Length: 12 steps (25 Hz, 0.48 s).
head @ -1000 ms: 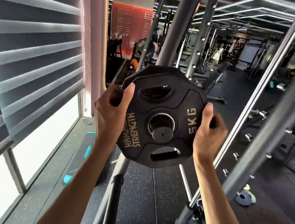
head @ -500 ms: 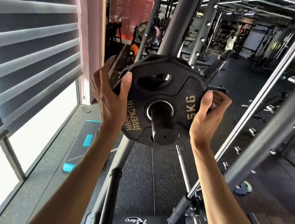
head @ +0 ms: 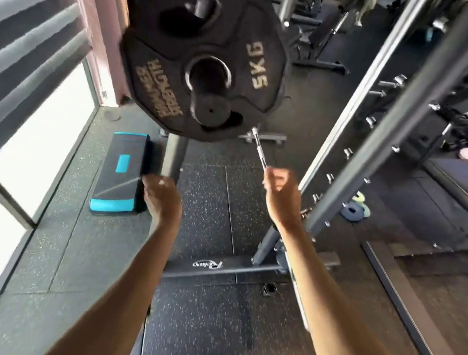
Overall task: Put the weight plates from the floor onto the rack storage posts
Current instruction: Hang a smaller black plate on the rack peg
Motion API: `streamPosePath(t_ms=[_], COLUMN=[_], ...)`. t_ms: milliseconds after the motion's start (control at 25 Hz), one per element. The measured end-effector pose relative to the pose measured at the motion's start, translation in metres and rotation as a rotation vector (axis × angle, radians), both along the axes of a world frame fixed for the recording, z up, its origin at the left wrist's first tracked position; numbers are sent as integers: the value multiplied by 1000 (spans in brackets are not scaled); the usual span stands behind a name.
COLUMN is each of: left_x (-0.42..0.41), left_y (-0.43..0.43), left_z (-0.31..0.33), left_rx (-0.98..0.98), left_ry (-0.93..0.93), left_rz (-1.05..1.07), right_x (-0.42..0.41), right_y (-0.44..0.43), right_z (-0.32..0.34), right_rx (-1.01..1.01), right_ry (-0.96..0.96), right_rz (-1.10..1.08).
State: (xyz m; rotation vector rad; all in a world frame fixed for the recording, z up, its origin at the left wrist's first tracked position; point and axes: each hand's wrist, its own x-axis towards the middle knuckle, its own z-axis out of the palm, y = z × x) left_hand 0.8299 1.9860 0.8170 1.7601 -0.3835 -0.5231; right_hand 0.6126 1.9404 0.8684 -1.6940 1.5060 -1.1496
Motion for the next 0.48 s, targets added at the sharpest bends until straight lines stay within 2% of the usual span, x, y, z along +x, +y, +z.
streamPosePath(t_ms=[80, 160, 320, 480], left_x=[-56, -129, -286, -438], left_y=[5, 7, -17, -36], left_z=[-33, -46, -60, -72], left_rx=[252, 364, 435, 487], left_ry=[9, 22, -175, -415], left_rz=[-320, -636, -1066, -1345], right_x=[-42, -95, -226, -368], right_y=[11, 20, 44, 55], right_z=[-40, -74, -98, -134], right_rx=[215, 334, 453, 553], right_ry=[129, 201, 301, 401], right_rz=[58, 82, 38, -82])
